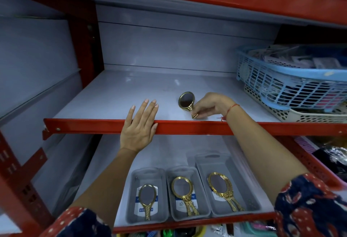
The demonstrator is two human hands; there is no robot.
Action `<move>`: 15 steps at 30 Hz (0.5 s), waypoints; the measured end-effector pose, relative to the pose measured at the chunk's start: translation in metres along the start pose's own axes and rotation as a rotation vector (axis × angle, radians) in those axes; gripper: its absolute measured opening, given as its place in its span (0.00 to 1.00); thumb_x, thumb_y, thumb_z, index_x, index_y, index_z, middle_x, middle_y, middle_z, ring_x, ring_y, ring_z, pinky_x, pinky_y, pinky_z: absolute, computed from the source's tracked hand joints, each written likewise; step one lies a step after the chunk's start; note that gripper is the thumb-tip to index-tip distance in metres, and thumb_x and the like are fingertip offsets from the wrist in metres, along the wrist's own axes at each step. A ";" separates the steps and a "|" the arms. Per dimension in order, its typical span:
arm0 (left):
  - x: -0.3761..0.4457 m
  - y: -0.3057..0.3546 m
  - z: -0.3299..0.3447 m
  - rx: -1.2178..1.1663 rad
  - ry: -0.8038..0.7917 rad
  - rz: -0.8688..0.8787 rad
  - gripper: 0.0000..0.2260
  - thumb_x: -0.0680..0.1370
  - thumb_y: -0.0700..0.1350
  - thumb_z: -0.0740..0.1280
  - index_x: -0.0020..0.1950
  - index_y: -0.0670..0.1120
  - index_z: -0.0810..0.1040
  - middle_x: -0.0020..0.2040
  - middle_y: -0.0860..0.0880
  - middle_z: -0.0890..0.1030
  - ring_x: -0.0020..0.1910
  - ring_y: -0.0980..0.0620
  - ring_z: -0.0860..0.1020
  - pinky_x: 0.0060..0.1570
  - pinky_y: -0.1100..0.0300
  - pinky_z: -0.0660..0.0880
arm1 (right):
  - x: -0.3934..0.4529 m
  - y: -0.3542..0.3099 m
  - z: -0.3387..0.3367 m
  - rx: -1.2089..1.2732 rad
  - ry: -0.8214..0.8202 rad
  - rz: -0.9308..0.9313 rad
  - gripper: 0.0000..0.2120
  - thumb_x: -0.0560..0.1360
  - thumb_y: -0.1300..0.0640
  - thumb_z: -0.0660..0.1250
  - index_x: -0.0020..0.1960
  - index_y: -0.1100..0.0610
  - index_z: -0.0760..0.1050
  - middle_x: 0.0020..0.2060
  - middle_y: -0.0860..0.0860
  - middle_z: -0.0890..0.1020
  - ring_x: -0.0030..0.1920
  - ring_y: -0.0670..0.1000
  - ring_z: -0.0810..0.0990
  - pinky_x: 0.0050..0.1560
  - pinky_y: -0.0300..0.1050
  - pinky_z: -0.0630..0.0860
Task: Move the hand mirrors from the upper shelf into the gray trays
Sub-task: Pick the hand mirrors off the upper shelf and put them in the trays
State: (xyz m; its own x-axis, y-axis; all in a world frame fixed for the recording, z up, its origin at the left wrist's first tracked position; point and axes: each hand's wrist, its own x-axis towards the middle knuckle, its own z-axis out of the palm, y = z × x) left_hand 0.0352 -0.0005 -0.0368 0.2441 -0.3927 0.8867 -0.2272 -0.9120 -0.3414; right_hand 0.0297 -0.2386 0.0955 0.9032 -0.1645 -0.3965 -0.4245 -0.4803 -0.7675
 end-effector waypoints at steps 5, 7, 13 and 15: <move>-0.001 0.000 0.001 -0.007 -0.024 -0.003 0.23 0.82 0.50 0.50 0.74 0.43 0.65 0.72 0.47 0.72 0.71 0.48 0.71 0.74 0.48 0.53 | -0.039 0.019 -0.012 0.386 -0.117 -0.156 0.05 0.72 0.70 0.69 0.45 0.62 0.79 0.33 0.51 0.85 0.33 0.46 0.85 0.37 0.36 0.83; -0.001 0.001 0.000 -0.020 -0.042 -0.007 0.23 0.82 0.50 0.49 0.74 0.43 0.65 0.73 0.47 0.71 0.71 0.48 0.71 0.75 0.49 0.52 | -0.061 0.031 -0.011 0.445 -0.175 -0.184 0.07 0.72 0.70 0.68 0.48 0.61 0.80 0.36 0.51 0.86 0.36 0.46 0.86 0.39 0.36 0.83; -0.001 0.001 -0.007 -0.094 -0.097 -0.031 0.22 0.82 0.49 0.51 0.75 0.43 0.64 0.73 0.46 0.70 0.73 0.48 0.65 0.75 0.49 0.51 | -0.101 0.082 0.016 0.455 -0.286 -0.159 0.09 0.71 0.70 0.68 0.49 0.60 0.80 0.39 0.51 0.87 0.39 0.46 0.86 0.44 0.38 0.83; 0.000 0.003 -0.014 -0.142 -0.140 -0.059 0.22 0.82 0.49 0.52 0.75 0.43 0.64 0.74 0.46 0.69 0.74 0.48 0.65 0.75 0.49 0.51 | -0.103 0.101 0.031 0.449 -0.310 -0.107 0.09 0.71 0.70 0.68 0.49 0.60 0.80 0.39 0.52 0.87 0.39 0.47 0.86 0.45 0.38 0.83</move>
State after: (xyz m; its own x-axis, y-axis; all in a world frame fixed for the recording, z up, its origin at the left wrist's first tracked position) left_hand 0.0213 -0.0015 -0.0334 0.3871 -0.3605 0.8486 -0.3370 -0.9120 -0.2337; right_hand -0.1083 -0.2431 0.0432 0.9102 0.1592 -0.3824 -0.3785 -0.0552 -0.9239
